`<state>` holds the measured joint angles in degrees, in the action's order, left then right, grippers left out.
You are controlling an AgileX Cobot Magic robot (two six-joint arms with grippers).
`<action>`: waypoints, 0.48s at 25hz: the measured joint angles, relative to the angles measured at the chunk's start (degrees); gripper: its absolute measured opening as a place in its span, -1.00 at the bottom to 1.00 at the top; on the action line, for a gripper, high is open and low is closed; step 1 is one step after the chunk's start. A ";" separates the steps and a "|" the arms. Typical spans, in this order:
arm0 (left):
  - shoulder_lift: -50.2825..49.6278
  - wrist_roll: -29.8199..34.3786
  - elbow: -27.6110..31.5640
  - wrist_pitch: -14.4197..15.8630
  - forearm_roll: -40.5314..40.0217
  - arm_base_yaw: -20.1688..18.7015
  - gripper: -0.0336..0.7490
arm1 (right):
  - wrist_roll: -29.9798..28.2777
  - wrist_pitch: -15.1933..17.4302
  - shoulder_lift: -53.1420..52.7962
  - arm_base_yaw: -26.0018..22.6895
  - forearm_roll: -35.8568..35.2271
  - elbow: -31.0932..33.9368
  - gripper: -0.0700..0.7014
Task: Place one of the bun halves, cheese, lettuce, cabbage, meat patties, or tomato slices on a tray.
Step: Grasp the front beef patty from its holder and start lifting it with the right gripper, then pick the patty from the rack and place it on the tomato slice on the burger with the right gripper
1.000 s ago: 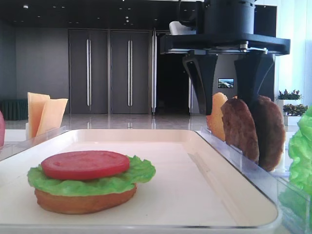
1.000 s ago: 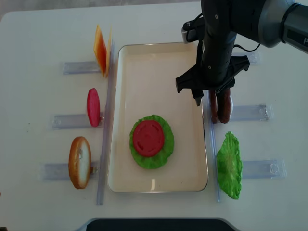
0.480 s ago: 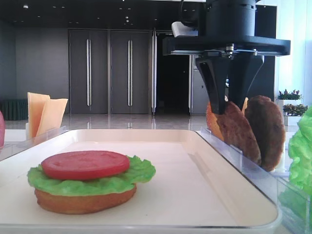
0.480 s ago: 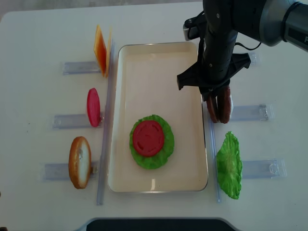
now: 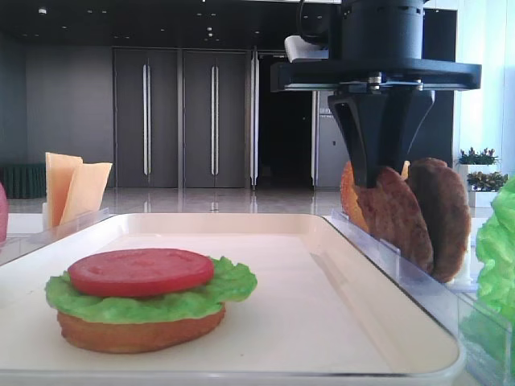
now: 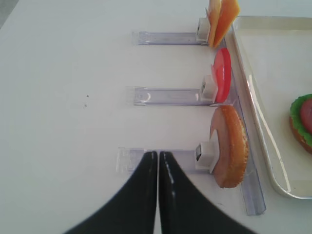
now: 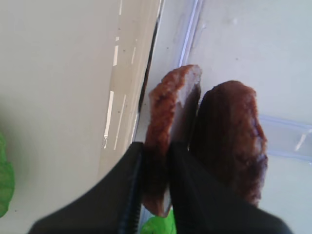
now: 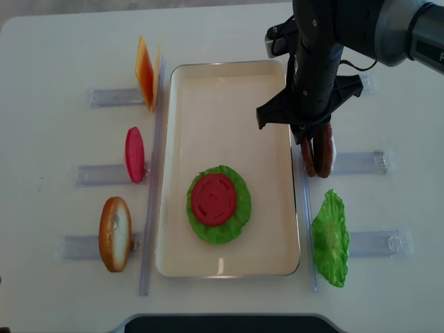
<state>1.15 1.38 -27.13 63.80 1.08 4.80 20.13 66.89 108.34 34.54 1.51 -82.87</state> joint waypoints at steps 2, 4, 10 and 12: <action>0.00 0.00 0.00 0.00 0.00 0.00 -0.92 | 0.00 0.04 -0.19 0.00 -0.24 0.00 -0.44; 0.00 0.00 0.00 0.00 0.00 0.00 -0.92 | 0.00 0.17 -0.58 0.06 -0.24 0.00 -0.44; 0.00 0.00 0.00 0.00 0.00 0.00 -0.92 | 0.00 2.94 -2.67 1.17 -1.51 -2.66 -0.44; 0.00 0.00 0.00 0.00 0.00 0.00 -0.92 | 0.00 3.08 -3.52 1.75 -1.51 -4.45 -0.44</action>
<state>1.15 1.38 -27.13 63.80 1.08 4.80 20.13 69.97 104.81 36.28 0.00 -87.32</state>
